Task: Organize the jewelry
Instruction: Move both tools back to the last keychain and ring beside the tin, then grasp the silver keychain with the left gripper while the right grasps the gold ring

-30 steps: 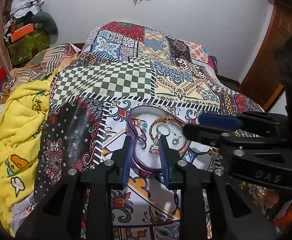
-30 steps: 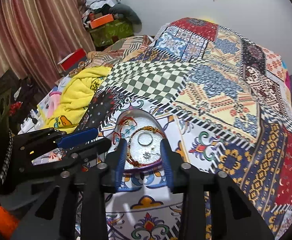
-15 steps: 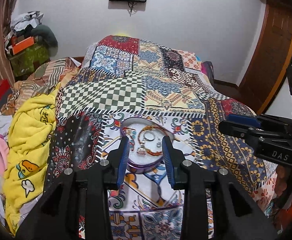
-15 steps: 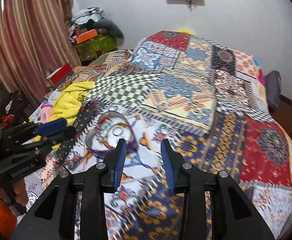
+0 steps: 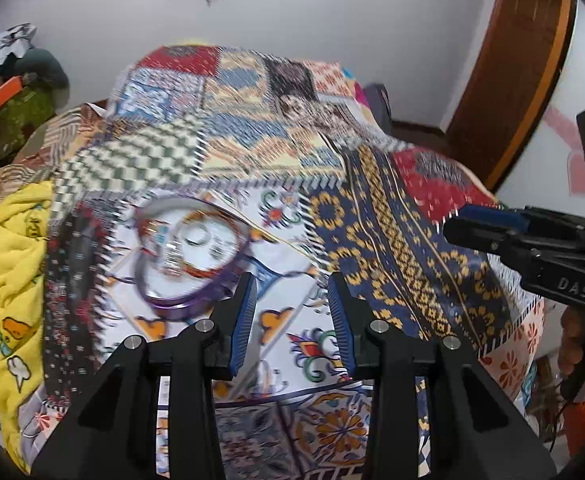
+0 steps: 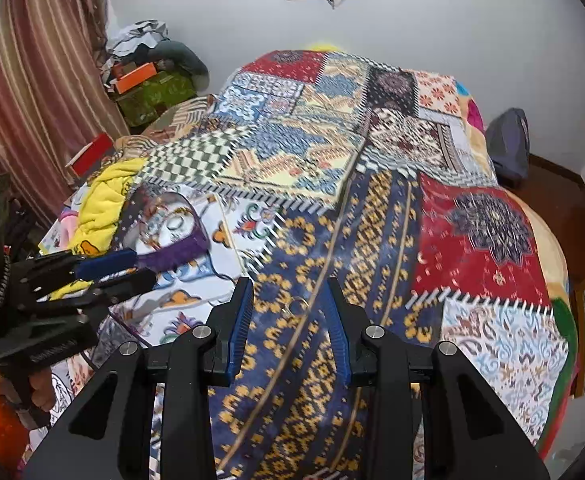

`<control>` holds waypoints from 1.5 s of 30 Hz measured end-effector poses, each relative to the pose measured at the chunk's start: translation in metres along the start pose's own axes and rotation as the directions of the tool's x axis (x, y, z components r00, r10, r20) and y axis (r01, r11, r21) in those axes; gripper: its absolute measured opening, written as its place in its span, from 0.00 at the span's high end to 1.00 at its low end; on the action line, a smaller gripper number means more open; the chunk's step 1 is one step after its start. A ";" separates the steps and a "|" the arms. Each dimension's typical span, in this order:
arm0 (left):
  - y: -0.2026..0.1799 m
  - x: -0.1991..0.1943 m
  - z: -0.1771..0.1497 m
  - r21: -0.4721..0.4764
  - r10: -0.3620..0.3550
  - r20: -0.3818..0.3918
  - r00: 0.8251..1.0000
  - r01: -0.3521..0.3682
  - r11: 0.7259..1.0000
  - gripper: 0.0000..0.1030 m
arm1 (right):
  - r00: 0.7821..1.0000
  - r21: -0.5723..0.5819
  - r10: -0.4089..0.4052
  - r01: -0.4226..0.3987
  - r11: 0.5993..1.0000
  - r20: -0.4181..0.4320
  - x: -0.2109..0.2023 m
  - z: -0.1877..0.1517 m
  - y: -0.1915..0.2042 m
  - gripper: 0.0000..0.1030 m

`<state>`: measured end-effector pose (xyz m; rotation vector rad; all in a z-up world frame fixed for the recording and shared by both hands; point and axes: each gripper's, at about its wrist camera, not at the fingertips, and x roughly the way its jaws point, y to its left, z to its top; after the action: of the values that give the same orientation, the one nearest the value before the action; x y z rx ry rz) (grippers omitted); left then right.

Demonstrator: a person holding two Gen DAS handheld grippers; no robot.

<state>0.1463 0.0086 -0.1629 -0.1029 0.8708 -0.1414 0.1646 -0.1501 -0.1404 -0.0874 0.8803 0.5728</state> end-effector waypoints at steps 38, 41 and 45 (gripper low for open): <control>-0.006 0.094 0.000 -0.038 -0.085 -0.128 0.988 0.081 0.996 0.92 | 0.988 0.002 0.056 -0.056 0.998 -0.147 0.080 -0.026 -0.014 0.70; -0.007 0.093 -0.001 -0.023 -0.071 -0.124 0.990 0.069 0.997 0.92 | 0.989 0.006 0.047 -0.047 0.999 -0.142 0.083 -0.024 -0.014 0.77; -0.012 0.091 -0.002 -0.004 -0.054 -0.118 0.992 0.054 0.999 0.92 | 0.988 0.024 0.062 -0.060 0.998 -0.140 0.083 -0.023 -0.016 0.78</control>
<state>0.2017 -0.0182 -0.2304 -0.1194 0.9861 -0.1993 0.1979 -0.1348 -0.2202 -0.0837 1.0287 0.6205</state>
